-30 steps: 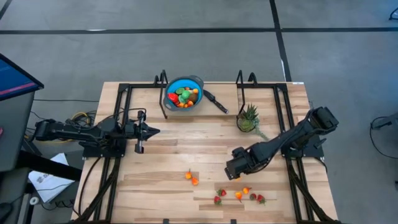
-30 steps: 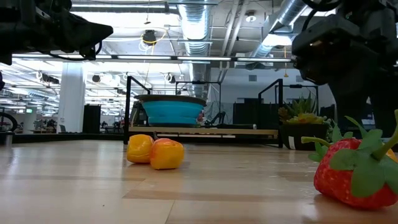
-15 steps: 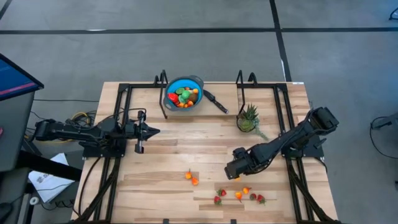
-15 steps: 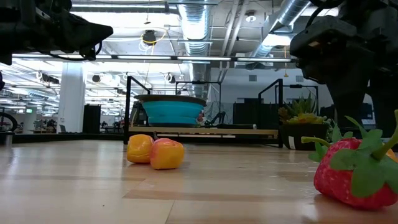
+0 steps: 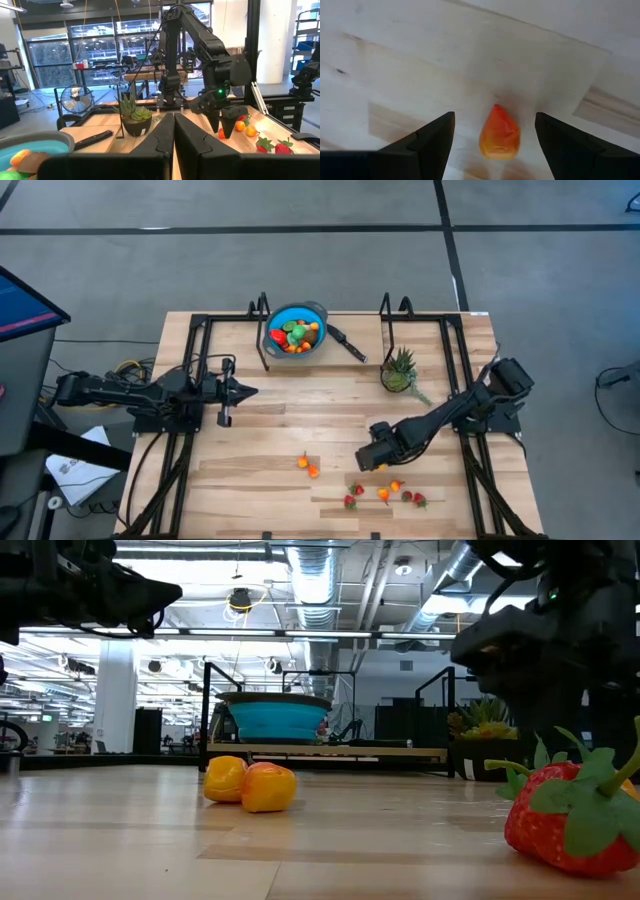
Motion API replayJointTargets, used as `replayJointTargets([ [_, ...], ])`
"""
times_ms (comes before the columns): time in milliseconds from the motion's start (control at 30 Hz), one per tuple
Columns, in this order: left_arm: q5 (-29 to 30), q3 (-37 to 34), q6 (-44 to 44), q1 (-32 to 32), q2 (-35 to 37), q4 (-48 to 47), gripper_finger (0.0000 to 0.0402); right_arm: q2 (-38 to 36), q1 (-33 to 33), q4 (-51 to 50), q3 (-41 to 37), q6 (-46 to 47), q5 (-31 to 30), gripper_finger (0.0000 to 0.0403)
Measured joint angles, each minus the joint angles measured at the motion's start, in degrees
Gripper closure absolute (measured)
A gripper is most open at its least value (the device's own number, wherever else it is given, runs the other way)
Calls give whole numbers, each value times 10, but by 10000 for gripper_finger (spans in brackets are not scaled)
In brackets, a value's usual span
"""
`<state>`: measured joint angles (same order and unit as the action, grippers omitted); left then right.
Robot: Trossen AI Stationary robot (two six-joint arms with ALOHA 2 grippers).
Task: Pick & Place Fruit
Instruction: Put the pear into the basket
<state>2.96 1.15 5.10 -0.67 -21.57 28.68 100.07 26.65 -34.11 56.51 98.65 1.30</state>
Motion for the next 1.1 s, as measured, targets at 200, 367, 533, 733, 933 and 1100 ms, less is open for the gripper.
replayJointTargets([
  [200, 0, 0, 0, 0, -8, -1, 398, 5, 0, 2, 0, 14, 31, 137],
  [367, 2, 0, 0, 0, -20, -2, 398, 5, 0, -4, 0, 15, 33, 165],
  [533, 3, 0, 0, 0, -27, -2, 398, 5, 0, -3, 0, 15, 33, 214],
  [733, 5, 0, 0, 0, -27, 1, 398, 5, 0, -3, 0, 14, 33, 274],
  [933, 5, 0, 0, 0, -27, 1, 398, 4, 0, -3, 0, 0, 33, 315],
  [1100, 5, 0, 0, 0, -27, 1, 398, 3, 0, -3, 0, -11, 34, 316],
])
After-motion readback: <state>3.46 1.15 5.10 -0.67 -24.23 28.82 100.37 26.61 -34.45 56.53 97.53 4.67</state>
